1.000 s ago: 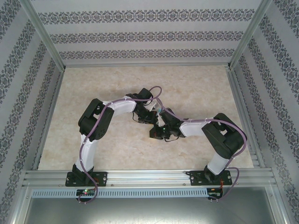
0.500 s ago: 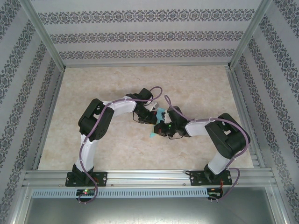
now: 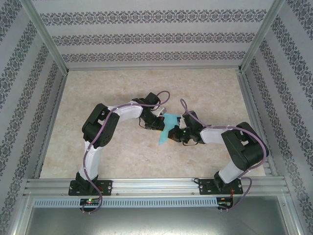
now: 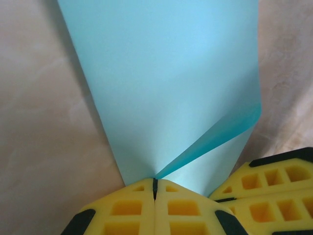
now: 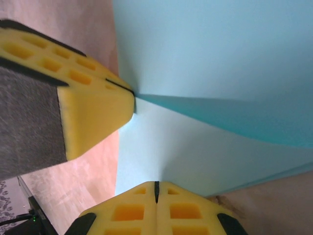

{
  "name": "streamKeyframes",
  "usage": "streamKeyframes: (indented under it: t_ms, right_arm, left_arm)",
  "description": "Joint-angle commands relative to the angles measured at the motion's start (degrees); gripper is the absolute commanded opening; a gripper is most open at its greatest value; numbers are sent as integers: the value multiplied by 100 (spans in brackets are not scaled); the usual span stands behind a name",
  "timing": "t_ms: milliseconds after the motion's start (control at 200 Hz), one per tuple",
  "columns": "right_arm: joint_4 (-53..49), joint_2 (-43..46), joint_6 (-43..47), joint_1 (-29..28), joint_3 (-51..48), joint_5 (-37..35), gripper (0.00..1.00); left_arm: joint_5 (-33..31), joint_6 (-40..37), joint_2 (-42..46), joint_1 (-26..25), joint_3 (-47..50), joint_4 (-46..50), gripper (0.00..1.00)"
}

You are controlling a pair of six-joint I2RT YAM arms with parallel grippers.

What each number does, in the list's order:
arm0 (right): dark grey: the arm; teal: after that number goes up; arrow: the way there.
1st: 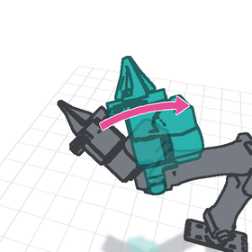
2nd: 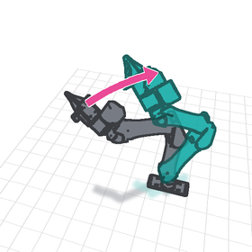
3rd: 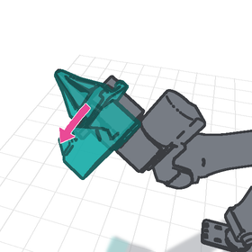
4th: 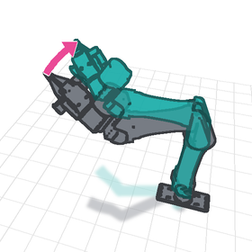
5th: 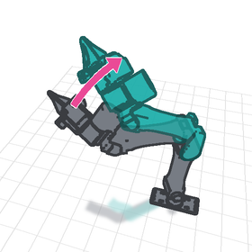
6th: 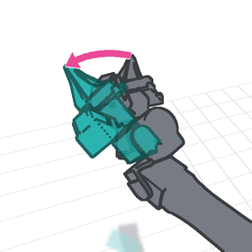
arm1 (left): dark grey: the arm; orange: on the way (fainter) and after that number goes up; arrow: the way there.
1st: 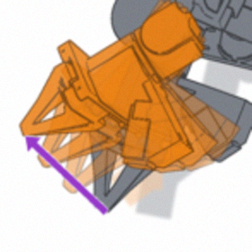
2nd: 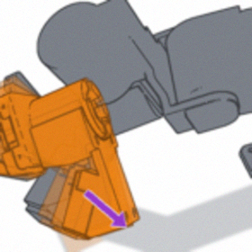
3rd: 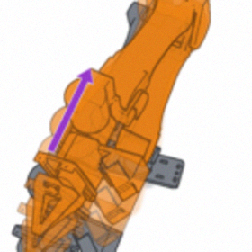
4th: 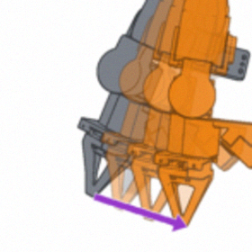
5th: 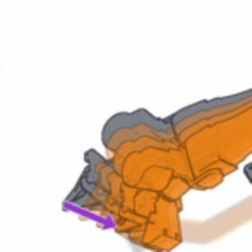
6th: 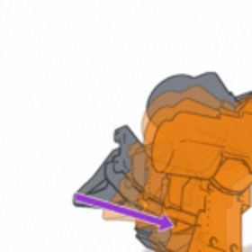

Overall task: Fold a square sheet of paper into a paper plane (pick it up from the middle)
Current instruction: Third fold the triangle at the center of the table.

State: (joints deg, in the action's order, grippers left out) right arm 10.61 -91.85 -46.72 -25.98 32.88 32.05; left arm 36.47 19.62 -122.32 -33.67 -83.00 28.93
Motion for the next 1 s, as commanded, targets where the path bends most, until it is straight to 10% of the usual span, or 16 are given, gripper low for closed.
streamKeyframes:
  t_ms: [0,999]
  right_arm:
    - [139,56,113,183,55,186,0]
    - [-1026,-601,1254,714,324,-522,0]
  left_arm:
    - [-605,-182,-512,-96,232,306,6]
    - [-718,-87,-41,-105,-357,637,19]
